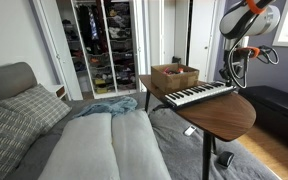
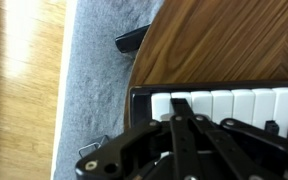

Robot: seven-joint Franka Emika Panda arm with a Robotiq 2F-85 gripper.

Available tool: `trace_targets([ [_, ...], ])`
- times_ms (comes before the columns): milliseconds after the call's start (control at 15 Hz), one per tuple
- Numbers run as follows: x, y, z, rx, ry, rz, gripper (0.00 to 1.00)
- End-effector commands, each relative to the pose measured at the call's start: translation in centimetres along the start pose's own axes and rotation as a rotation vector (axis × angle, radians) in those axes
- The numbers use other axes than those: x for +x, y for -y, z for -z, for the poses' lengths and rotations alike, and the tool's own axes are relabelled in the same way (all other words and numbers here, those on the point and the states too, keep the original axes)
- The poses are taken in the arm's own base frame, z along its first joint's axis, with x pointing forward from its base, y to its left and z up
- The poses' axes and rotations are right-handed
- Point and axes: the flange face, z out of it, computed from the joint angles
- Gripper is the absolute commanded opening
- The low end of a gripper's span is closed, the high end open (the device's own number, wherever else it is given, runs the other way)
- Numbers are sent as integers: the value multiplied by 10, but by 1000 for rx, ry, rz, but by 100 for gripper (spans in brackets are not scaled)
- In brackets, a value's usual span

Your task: Press a key on the right side of the keyboard

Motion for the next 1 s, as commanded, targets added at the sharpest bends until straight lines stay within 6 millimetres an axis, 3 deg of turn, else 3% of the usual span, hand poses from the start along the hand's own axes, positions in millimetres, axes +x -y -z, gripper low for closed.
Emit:
trace_targets([
  [0, -3, 5, 2, -1, 11, 2, 0],
  [933, -4, 8, -6, 3, 67, -1, 0],
])
